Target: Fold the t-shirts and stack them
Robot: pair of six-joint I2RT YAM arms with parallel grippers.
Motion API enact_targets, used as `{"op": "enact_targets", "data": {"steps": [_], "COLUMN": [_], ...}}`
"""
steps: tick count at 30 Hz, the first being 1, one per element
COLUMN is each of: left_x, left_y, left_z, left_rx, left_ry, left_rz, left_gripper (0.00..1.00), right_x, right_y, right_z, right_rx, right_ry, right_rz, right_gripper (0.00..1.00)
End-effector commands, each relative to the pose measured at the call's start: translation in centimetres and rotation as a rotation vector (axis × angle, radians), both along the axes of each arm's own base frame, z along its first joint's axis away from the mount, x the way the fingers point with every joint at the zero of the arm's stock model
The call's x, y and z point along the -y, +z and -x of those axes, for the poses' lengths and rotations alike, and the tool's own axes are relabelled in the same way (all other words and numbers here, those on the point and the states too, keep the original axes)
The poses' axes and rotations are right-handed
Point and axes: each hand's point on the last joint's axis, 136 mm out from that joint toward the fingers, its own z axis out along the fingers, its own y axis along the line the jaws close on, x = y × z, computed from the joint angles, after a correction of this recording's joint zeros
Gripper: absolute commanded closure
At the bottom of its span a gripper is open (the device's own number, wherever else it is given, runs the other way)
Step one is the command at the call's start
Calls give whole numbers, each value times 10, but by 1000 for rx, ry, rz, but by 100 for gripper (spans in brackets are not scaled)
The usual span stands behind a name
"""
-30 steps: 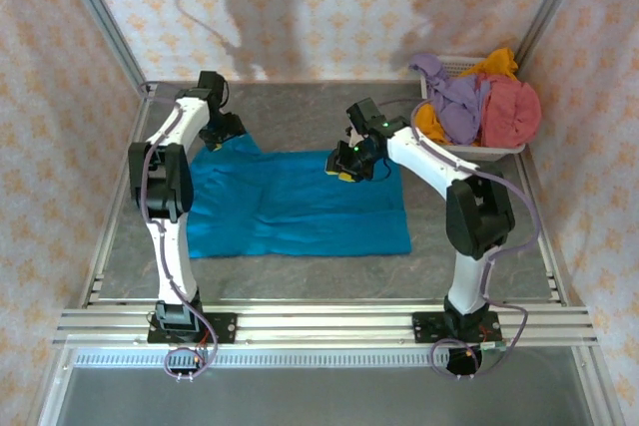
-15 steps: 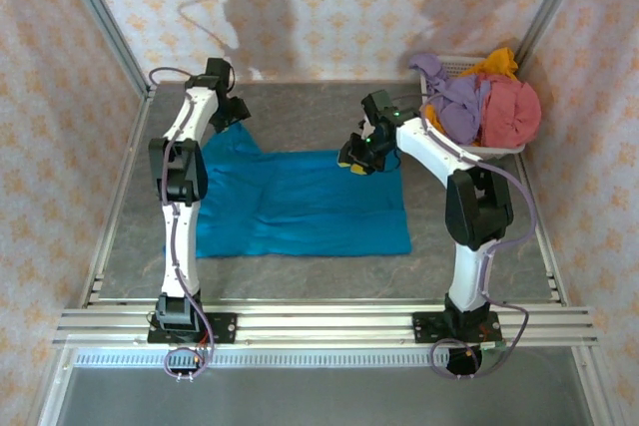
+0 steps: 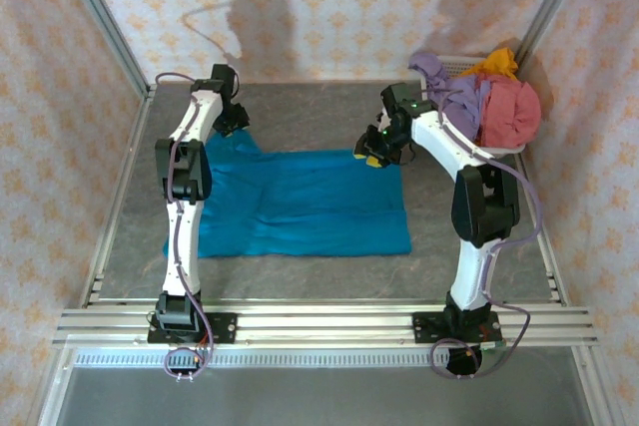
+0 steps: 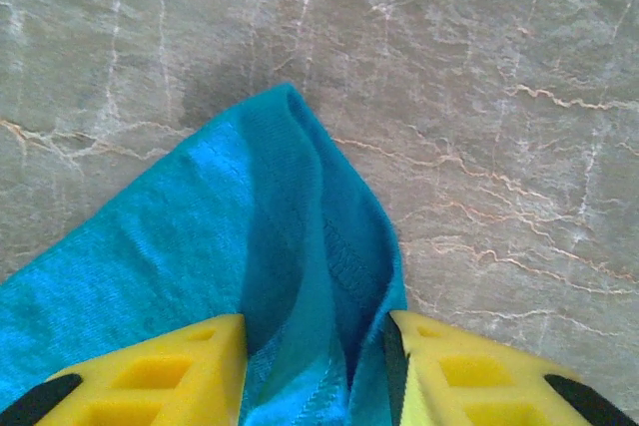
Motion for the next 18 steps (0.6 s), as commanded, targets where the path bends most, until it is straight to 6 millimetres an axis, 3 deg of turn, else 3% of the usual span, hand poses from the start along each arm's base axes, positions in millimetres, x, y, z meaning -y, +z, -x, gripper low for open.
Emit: {"op": "enact_targets", "data": {"steps": [1,8,12,14,16,18], "left_x": [4,5,5,4,5,5], "left_y": [-19,-12,-3,2,7,9], "left_z": [5,7,11,12,12,12], "left_rx": [-43,-30,-27,-22,-14,-10], "left_ry": [-14,-17,-29,-35,-40,-38], "left_rz": [7,14,5,1,4,8], "left_gripper": [63,87,90,88,69,61], "right_x": [9,47,58,66,69,70], "right_y": [4,-14,-24,-27,-30,-32], "right_z": [-5,-34,-50,-56,-62,-65], "right_rx": [19,53,48,46,39,32], "right_ry": [12,-31,-25,-24,-26,-29], "right_rz": [51,326,420,462,460,442], "right_gripper": [63,60,59,58,58,58]}}
